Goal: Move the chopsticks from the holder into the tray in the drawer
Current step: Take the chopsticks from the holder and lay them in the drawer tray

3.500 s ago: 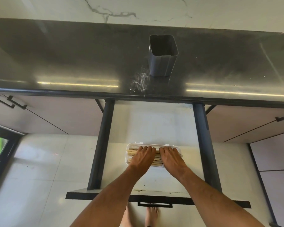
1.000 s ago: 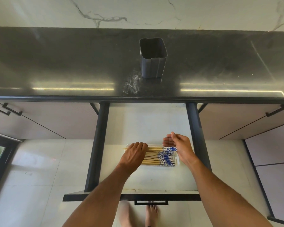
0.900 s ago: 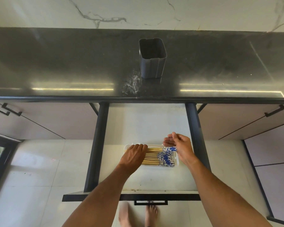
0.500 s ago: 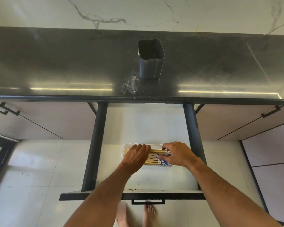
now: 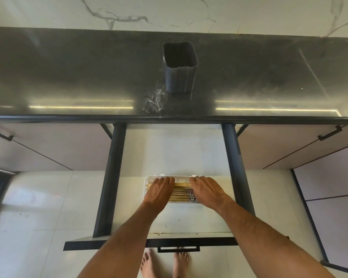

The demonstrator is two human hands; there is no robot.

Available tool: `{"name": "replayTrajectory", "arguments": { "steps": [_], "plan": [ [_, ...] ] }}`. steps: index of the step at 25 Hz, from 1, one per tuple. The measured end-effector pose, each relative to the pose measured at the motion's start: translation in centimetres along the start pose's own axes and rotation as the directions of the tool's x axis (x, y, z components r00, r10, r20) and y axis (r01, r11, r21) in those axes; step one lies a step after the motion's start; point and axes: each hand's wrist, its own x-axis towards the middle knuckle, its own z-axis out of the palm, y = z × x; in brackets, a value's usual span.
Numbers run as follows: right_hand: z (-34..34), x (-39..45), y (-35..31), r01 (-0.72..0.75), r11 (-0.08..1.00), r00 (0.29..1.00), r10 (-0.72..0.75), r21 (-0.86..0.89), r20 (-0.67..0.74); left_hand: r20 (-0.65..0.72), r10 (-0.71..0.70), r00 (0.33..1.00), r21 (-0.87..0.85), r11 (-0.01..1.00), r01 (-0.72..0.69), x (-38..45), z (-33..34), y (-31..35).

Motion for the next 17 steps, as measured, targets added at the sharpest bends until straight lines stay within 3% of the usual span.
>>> {"name": "replayTrajectory", "arguments": {
  "steps": [9, 13, 17],
  "plan": [
    [2.6, 0.3, 0.2, 0.036, 0.999, 0.999, -0.036, 0.009, -0.033, -0.001, -0.079, 0.997, -0.097, 0.992, 0.078, 0.5, -0.4, 0.1],
    [2.2, 0.4, 0.0, 0.086, 0.990, 0.995, -0.081, 0.109, -0.052, 0.000, -0.074, 0.997, -0.152, 0.986, 0.073, 0.3, -0.1, -0.4],
    [1.6, -0.2, 0.3, -0.033, 0.957, 0.987, 0.077, 0.287, -0.144, 0.014, -0.104, 0.995, -0.164, 0.981, 0.104, 0.0, 0.2, -1.1]
  ]
}}
